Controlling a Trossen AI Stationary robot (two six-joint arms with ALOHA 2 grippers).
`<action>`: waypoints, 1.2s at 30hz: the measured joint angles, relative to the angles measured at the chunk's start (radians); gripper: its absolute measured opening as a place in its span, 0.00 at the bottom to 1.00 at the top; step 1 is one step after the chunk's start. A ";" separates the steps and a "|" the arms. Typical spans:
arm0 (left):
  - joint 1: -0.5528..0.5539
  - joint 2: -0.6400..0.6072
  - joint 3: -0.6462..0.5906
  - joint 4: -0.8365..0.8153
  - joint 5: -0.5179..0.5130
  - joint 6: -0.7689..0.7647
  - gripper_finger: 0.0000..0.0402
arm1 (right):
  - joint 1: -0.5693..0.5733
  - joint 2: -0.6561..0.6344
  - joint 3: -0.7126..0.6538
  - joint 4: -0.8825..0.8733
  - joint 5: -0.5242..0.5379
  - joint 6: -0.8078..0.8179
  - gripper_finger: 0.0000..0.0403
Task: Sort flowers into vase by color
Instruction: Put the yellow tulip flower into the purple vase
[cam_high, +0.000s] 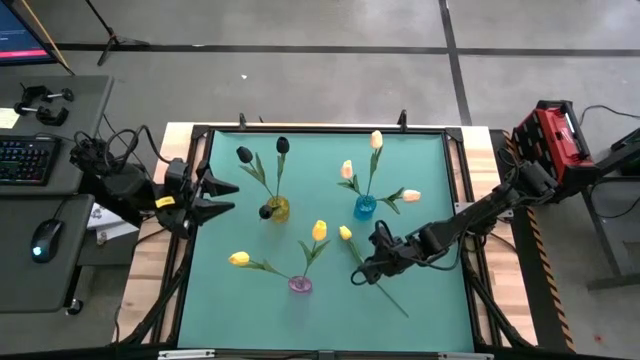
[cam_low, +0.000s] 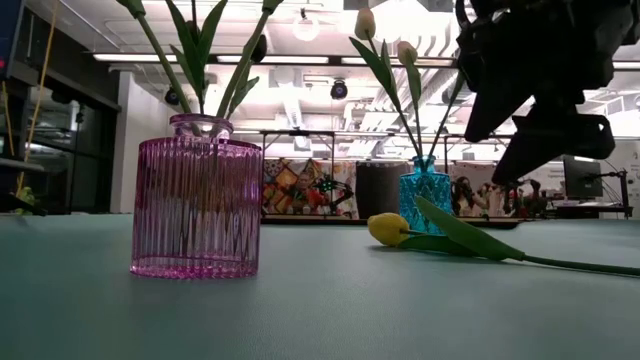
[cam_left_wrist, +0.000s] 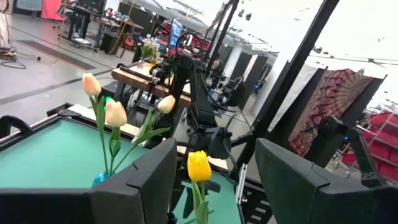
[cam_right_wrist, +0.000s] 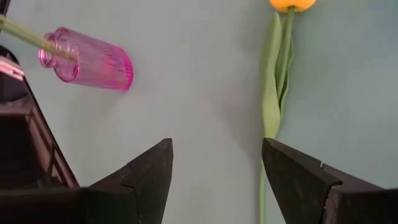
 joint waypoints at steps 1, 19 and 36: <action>0.000 0.000 0.000 0.001 -0.002 0.000 0.51 | 0.000 0.000 0.000 0.000 0.000 0.010 0.59; 0.001 0.000 0.000 -0.036 -0.110 -0.025 0.51 | -0.007 0.000 0.000 0.006 0.000 0.000 0.59; 0.030 -0.196 0.000 -0.278 -0.086 0.078 0.51 | -0.084 0.000 0.000 0.084 -0.054 0.019 0.59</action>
